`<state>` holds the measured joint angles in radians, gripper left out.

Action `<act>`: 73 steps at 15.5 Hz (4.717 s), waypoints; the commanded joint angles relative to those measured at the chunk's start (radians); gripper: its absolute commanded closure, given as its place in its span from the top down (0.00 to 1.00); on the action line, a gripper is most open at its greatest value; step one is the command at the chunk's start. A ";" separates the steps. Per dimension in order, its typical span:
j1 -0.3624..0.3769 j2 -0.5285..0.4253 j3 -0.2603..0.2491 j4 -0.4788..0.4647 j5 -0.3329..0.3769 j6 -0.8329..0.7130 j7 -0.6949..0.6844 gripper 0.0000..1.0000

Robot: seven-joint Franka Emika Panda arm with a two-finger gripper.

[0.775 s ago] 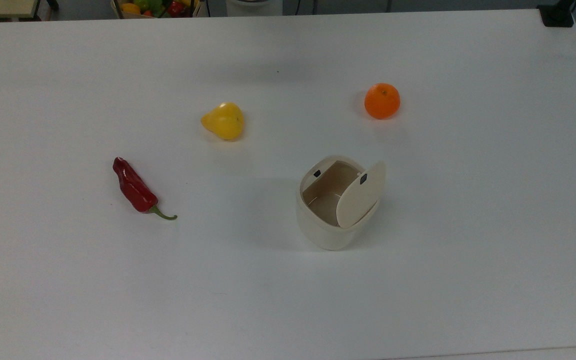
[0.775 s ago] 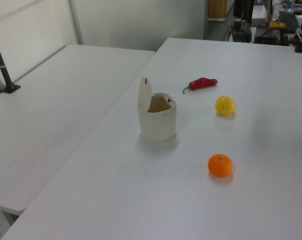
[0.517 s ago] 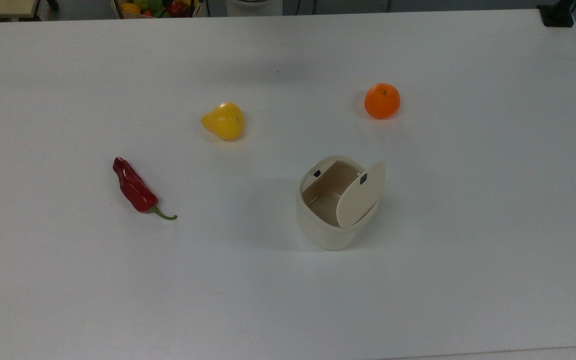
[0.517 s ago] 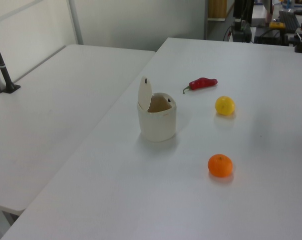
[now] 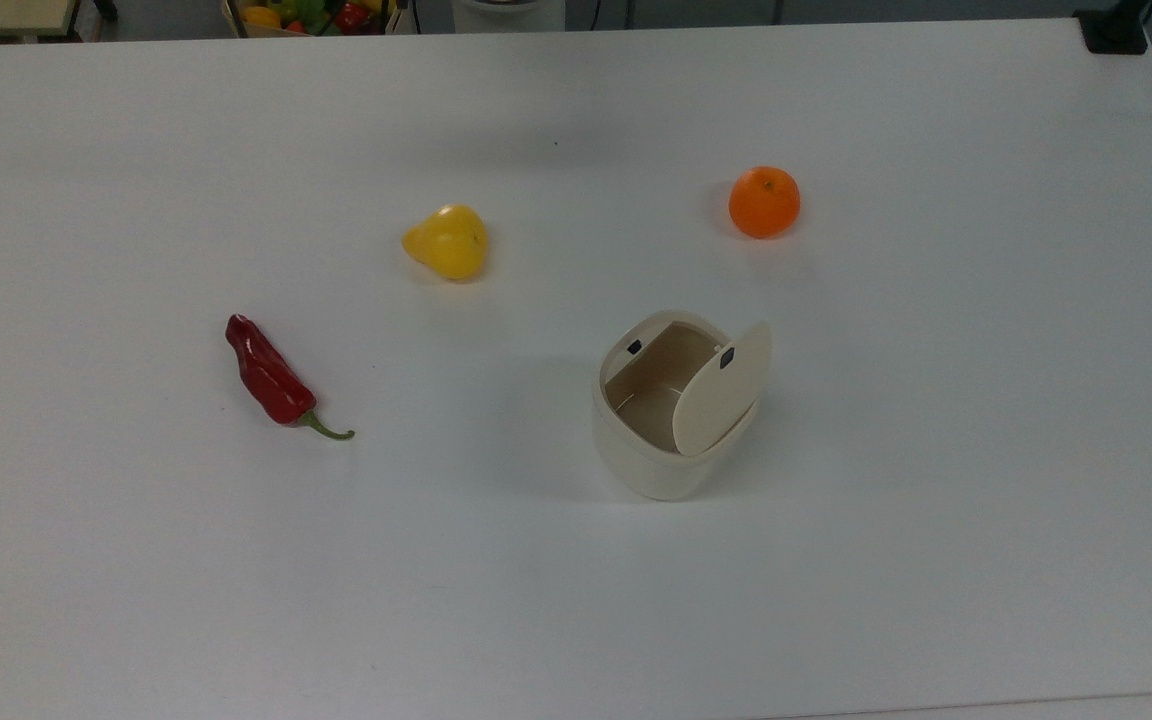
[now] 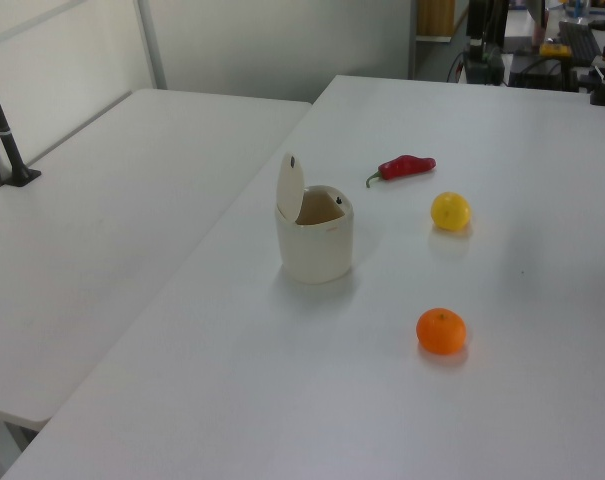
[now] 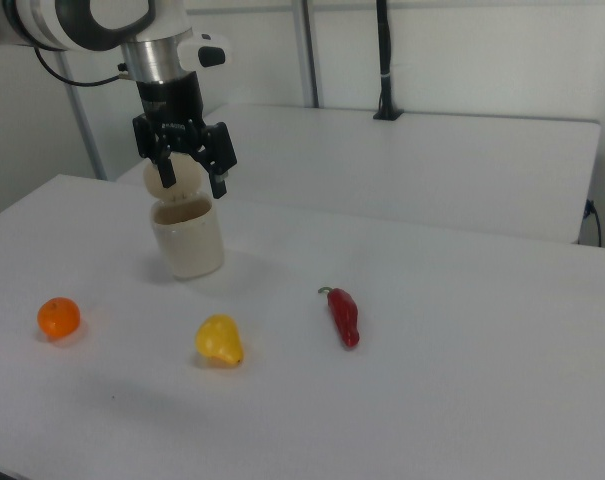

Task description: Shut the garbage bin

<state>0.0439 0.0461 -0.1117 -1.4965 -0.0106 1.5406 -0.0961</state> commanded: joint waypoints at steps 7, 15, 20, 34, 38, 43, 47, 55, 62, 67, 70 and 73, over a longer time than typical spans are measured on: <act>0.010 -0.003 -0.002 0.004 -0.016 -0.013 0.004 0.96; 0.011 0.001 -0.002 0.002 -0.017 -0.013 -0.040 0.00; 0.013 0.003 -0.002 0.002 -0.017 -0.013 -0.040 0.00; 0.116 0.080 0.007 0.041 0.032 0.381 -0.020 0.00; 0.154 0.130 0.007 0.039 0.089 0.651 -0.031 0.00; 0.235 0.211 0.010 0.039 0.089 0.851 -0.031 0.00; 0.295 0.251 0.010 0.039 0.087 0.937 -0.031 0.00; 0.381 0.359 0.012 0.041 0.086 1.035 -0.033 0.00; 0.383 0.419 0.018 0.036 0.089 1.144 -0.025 0.00; 0.379 0.376 0.017 0.041 0.070 0.946 -0.030 0.00; 0.381 0.370 0.015 0.038 0.070 0.909 -0.030 0.00; 0.373 0.370 0.014 0.036 0.038 0.840 -0.027 0.00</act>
<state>0.4200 0.4375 -0.0917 -1.4406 0.0544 2.4464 -0.1151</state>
